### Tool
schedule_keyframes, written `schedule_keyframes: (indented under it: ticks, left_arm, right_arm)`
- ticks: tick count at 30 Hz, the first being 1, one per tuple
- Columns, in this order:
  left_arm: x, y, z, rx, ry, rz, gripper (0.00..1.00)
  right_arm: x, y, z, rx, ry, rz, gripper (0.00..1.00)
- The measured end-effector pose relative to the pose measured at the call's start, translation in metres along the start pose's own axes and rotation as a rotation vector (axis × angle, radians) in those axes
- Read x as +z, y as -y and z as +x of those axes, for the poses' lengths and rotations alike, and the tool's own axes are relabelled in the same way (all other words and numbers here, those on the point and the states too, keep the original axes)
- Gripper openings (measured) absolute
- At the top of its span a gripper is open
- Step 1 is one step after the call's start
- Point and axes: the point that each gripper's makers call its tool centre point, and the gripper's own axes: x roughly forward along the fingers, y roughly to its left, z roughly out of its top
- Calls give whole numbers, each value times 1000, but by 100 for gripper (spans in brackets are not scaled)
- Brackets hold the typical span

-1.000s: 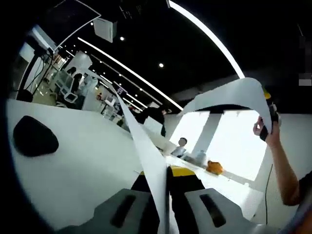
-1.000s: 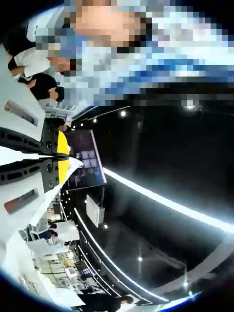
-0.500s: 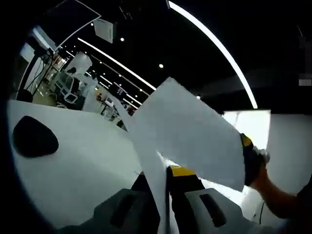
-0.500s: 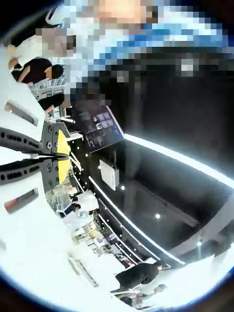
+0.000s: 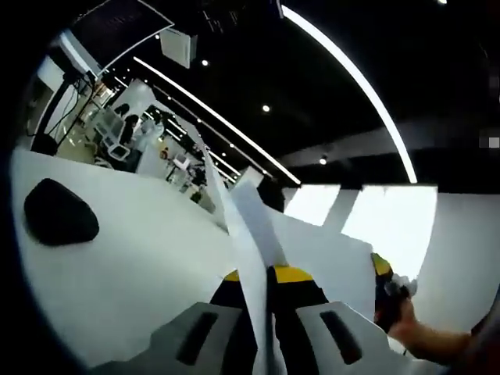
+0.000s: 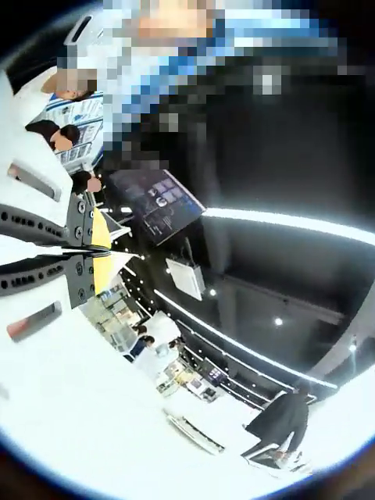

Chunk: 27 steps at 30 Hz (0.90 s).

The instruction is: Organize the stack of printing papers by aligning and flattening the scattered papers on the table

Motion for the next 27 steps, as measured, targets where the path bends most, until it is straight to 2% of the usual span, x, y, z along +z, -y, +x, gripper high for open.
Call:
schedule_keyframes:
  ticks: [3,6,8,11,15,19,21,23,27]
  left_arm:
    - [-1,0,-1,1,-6,0,7]
    - [-2,2,0,6,-7,2,8]
    - [-5,3,1,11,-18,9,9]
    - [-6,2,1,10,-28,8,10]
    - [-4,1,-2,0,-34,-54,15]
    - [-6,-1,-3,-6,-56,-91,19]
    - [-8,0,-3,-9,-72,-101,20]
    - [-11,-1,-3,-14,-95,-107,21]
    - [-15,-5,-2,-14,-137,-145,23]
  right_arm:
    - [8,7,5,-14,38,9,0]
    - [14,20,15,-40,94,70,0]
    - [7,29,24,-45,89,93,0]
    - [-14,41,28,-72,60,163,0]
    - [-29,44,24,-72,40,203,0]
    - [-25,38,24,-32,55,260,0]
    - [-23,36,25,-25,54,252,0]
    - [-24,33,26,-13,40,243,0]
    - [-35,35,22,-37,-14,241,0]
